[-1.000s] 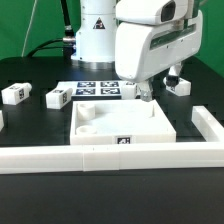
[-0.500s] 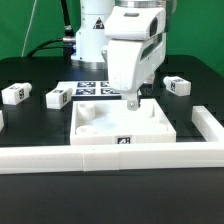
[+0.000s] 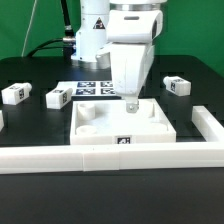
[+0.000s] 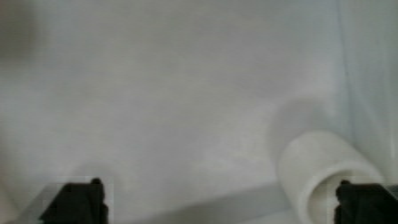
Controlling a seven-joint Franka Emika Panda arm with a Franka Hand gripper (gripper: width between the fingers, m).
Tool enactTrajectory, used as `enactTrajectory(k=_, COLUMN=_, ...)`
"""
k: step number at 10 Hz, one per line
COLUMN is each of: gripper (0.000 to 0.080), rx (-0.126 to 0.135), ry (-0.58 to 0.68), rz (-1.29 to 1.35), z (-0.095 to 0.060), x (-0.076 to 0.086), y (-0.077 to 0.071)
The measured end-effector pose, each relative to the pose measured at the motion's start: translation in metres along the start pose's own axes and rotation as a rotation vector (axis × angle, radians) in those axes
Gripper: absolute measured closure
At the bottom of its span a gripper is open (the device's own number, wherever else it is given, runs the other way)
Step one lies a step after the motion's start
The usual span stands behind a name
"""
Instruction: Assemble one leg
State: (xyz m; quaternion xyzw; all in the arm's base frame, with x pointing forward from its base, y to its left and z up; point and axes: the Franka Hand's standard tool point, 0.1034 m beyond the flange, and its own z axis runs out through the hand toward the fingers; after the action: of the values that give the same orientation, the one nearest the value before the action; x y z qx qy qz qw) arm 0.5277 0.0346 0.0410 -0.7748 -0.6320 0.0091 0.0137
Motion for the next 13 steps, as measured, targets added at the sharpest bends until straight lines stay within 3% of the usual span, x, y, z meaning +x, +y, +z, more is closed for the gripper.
enactTrajectory(k=3, gripper=0.0150, rx=0.024, ry=-0.038, rz=-0.215, z=0.001, x=-0.006, y=-0.007)
enactTrajectory(k=8, gripper=0.0150, rx=0.029, ry=-0.039, rz=-0.210, z=0.002, x=-0.010, y=-0.010)
enactTrajectory(k=9, gripper=0.0150, rx=0.015, ry=-0.031, rz=-0.244, z=0.004, x=-0.013, y=-0.013)
enactTrajectory(k=10, gripper=0.0150, rx=-0.001, ry=-0.022, rz=-0.270, z=0.007, x=-0.019, y=-0.024)
enactTrajectory(k=13, gripper=0.0150, rx=0.014, ry=-0.019, rz=-0.272, z=0.014, x=-0.023, y=-0.048)
